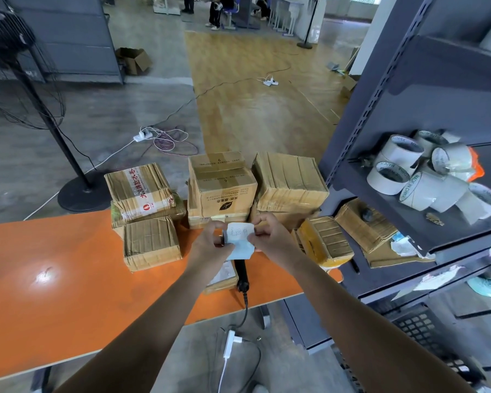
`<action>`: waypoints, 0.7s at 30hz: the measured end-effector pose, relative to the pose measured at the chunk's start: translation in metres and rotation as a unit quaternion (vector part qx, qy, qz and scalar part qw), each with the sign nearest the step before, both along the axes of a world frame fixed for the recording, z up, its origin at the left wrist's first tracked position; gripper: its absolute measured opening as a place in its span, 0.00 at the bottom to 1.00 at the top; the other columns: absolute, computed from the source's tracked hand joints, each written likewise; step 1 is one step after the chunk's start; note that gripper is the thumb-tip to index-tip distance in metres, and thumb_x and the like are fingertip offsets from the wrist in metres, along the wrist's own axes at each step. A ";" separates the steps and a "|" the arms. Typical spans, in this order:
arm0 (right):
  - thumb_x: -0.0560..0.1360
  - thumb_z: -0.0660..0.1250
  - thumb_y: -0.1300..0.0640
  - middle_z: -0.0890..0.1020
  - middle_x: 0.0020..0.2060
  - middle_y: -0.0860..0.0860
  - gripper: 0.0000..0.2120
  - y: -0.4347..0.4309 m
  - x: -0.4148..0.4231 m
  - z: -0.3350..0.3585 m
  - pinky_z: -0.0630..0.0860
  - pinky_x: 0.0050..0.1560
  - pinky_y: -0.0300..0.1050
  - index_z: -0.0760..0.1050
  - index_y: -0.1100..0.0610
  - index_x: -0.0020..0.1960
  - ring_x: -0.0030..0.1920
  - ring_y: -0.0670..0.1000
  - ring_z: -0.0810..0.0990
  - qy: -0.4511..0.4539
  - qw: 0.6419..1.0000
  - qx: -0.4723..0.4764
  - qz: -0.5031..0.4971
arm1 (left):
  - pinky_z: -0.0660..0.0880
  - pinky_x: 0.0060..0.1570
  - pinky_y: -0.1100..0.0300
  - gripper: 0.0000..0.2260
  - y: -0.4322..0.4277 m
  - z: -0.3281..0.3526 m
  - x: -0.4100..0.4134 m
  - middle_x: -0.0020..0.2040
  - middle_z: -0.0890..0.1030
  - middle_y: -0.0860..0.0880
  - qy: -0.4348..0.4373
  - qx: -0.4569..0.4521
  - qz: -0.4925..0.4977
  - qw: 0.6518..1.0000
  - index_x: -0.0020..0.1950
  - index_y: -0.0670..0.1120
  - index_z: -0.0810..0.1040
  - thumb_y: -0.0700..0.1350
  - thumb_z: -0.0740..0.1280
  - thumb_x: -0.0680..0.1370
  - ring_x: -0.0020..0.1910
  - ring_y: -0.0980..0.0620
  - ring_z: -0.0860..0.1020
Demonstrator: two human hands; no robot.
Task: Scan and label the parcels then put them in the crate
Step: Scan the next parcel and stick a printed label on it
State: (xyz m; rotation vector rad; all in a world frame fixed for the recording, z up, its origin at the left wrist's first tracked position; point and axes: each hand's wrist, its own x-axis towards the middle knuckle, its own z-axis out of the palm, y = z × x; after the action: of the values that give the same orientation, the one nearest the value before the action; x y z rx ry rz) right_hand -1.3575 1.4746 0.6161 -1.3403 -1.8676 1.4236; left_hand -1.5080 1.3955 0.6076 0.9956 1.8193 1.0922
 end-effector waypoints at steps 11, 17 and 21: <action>0.73 0.73 0.64 0.82 0.49 0.48 0.30 -0.002 0.008 0.004 0.75 0.39 0.30 0.67 0.46 0.69 0.47 0.42 0.81 -0.002 1.000 0.005 0.000 | 0.72 0.34 0.57 0.03 0.006 0.002 0.007 0.47 0.78 0.55 -0.013 0.000 0.048 0.999 0.51 0.52 0.74 0.47 0.61 0.81 0.46 0.44 0.82; 0.73 0.74 0.63 0.80 0.52 0.45 0.29 0.001 0.009 -0.004 0.76 0.43 0.30 0.70 0.52 0.71 0.49 0.38 0.79 -0.044 0.999 0.033 -0.001 | 0.74 0.38 0.55 0.04 0.012 -0.002 0.011 0.52 0.78 0.50 -0.008 -0.014 0.060 0.998 0.54 0.52 0.73 0.47 0.59 0.81 0.46 0.48 0.81; 0.74 0.73 0.59 0.79 0.53 0.46 0.25 0.001 0.010 -0.010 0.71 0.37 0.25 0.72 0.53 0.69 0.46 0.39 0.78 -0.101 0.992 0.075 -0.007 | 0.70 0.39 0.59 0.09 0.018 -0.001 0.016 0.51 0.76 0.52 0.006 -0.029 0.061 0.998 0.58 0.48 0.74 0.45 0.58 0.81 0.44 0.52 0.75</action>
State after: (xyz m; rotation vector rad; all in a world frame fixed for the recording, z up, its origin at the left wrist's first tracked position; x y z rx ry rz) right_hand -1.3475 1.4760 0.6063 -1.4652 -2.0444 1.1520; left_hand -1.4923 1.4132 0.6063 0.8696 1.9310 1.1021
